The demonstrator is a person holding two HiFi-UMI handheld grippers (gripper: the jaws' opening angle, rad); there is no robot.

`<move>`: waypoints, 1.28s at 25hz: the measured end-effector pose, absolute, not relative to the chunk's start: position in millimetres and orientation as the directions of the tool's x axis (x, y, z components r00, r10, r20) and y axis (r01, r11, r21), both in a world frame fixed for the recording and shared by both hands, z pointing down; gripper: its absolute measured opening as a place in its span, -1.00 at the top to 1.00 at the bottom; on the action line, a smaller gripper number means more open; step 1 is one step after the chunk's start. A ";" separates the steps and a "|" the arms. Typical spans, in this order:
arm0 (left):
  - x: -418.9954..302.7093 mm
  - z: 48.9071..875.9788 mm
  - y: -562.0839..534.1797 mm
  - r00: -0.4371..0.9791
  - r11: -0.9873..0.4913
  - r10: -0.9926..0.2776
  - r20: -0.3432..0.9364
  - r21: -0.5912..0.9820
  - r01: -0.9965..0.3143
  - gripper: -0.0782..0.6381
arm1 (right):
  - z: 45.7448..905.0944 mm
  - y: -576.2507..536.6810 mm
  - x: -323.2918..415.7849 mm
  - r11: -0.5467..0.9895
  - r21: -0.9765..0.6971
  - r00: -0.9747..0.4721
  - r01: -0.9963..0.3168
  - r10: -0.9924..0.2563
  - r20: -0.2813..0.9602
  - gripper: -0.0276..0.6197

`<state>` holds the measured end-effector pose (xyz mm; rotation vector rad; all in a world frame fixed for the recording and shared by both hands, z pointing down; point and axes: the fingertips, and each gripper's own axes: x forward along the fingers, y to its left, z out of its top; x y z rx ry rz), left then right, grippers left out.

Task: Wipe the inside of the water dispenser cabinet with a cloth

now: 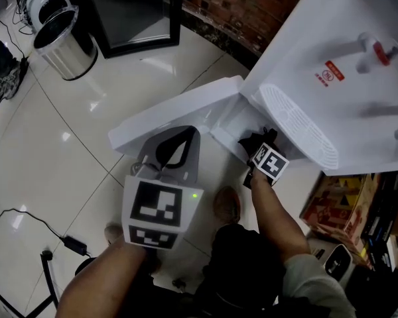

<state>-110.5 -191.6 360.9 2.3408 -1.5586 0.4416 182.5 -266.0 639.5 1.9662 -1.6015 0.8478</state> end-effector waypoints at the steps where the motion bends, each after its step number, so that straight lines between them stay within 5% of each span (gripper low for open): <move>1: -109.9 364.0 -196.4 0.365 -0.373 -0.838 0.407 0.063 -0.926 0.78 | 629.6 -268.0 170.8 -0.164 -0.044 0.089 -0.986 -0.719 0.690 0.66; 7: -84.6 413.7 -209.1 0.390 -0.443 -0.767 0.509 0.020 -0.896 0.78 | 587.9 -264.5 68.9 0.207 -0.105 -0.229 -0.973 -0.775 0.589 0.66; 12: -82.4 441.6 -212.3 0.384 -0.453 -0.728 0.568 0.022 -0.891 0.78 | 606.3 -263.9 16.7 0.347 -0.110 -0.339 -0.931 -0.716 0.610 0.66; 20: -101.8 453.4 -204.3 0.365 -0.418 -0.703 0.610 0.061 -0.906 0.78 | 680.6 -275.0 -4.5 0.360 -0.087 -0.310 -0.929 -0.629 0.712 0.66; 32: -54.3 456.5 -205.4 0.420 -0.502 -0.667 0.616 0.046 -0.864 0.78 | 682.9 -236.7 104.3 0.177 -0.034 -0.138 -0.984 -0.622 0.771 0.66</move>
